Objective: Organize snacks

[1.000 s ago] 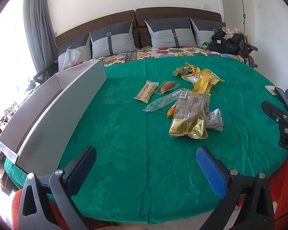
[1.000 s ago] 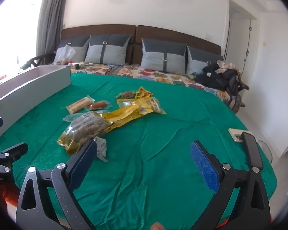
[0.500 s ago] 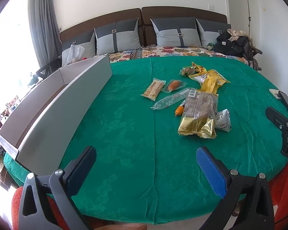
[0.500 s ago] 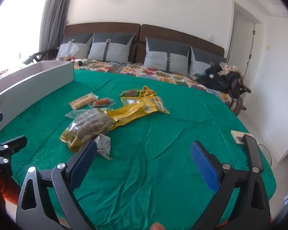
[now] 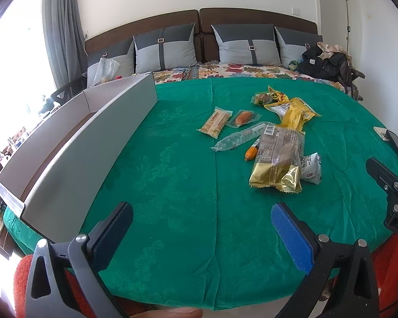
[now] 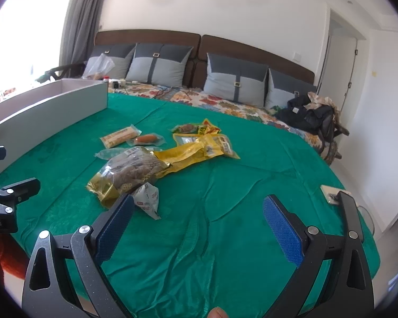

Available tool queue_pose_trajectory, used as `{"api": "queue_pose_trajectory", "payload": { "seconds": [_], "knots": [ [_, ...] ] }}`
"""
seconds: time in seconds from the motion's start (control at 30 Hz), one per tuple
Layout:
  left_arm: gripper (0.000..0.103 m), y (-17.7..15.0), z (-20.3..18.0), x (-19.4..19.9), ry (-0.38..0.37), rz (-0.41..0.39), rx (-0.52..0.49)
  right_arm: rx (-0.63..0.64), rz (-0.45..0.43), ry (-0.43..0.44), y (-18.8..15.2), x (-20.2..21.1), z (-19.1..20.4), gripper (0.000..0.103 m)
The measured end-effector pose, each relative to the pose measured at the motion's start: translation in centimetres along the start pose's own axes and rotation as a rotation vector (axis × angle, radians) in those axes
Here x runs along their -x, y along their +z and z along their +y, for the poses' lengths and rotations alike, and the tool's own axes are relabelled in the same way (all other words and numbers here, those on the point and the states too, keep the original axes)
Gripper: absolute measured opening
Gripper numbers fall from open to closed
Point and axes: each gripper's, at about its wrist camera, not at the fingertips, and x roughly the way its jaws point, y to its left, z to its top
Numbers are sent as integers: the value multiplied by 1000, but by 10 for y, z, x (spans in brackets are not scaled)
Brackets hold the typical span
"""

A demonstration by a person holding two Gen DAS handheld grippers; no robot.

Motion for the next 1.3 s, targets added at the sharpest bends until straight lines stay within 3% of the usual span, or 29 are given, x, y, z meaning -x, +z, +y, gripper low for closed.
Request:
{"api": "queue_pose_trajectory", "payload": {
  "seconds": [0.23,1.3],
  "knots": [
    [103,1,3,-1,-5,2,13,22,-32,3,0,8,5,99],
    [103,0,4,-10,-9,29,19,23,6,30,-4,-2,9,99]
  ]
}}
